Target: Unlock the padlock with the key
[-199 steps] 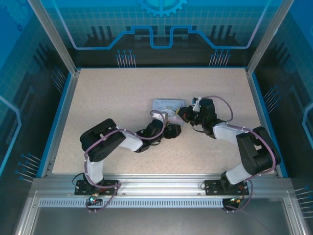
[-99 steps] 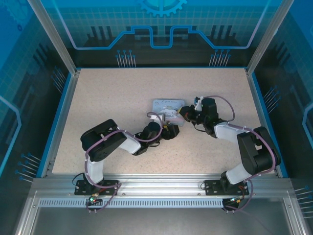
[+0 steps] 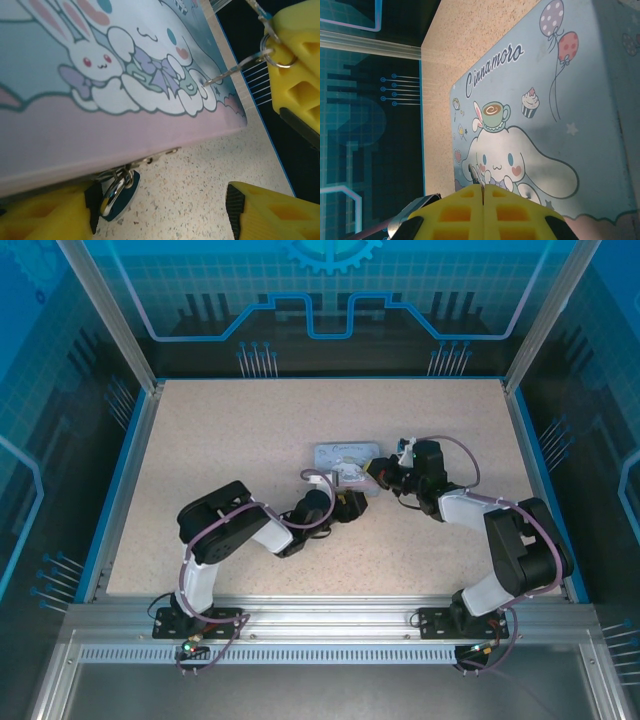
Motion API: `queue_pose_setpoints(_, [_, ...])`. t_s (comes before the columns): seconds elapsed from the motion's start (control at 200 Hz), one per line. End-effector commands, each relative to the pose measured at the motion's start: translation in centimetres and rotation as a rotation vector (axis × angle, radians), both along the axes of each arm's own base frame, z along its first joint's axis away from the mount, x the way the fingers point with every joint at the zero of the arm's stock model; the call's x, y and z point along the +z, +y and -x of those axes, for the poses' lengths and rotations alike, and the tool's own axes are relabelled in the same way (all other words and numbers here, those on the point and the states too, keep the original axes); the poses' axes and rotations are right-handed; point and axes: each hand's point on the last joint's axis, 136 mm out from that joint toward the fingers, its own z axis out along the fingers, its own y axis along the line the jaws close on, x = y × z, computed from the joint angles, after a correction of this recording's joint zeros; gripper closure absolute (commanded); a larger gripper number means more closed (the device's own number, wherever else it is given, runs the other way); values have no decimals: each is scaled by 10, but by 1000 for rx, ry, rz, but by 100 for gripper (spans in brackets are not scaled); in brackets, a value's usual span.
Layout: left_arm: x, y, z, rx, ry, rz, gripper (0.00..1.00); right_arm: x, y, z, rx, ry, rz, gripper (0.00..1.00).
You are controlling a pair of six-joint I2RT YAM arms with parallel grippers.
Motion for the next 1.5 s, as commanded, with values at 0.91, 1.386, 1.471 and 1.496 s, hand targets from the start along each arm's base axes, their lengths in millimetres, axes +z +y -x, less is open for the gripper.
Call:
queue_pose_setpoints(0.91, [-55,9,-14,114,12,-348,69,-2,-5,-5,-10,-6,-3,100])
queue_pose_setpoints(1.386, [-28,-9,-3,4,41,-199,100,37,-20,-8,-22,-64,-44,100])
queue_pose_setpoints(1.471, [-21,-10,3,-25,91,-146,100,53,-23,0,-13,-92,-53,100])
queue_pose_setpoints(1.496, [-19,-11,4,-33,107,-126,100,57,-25,3,-14,-96,-54,100])
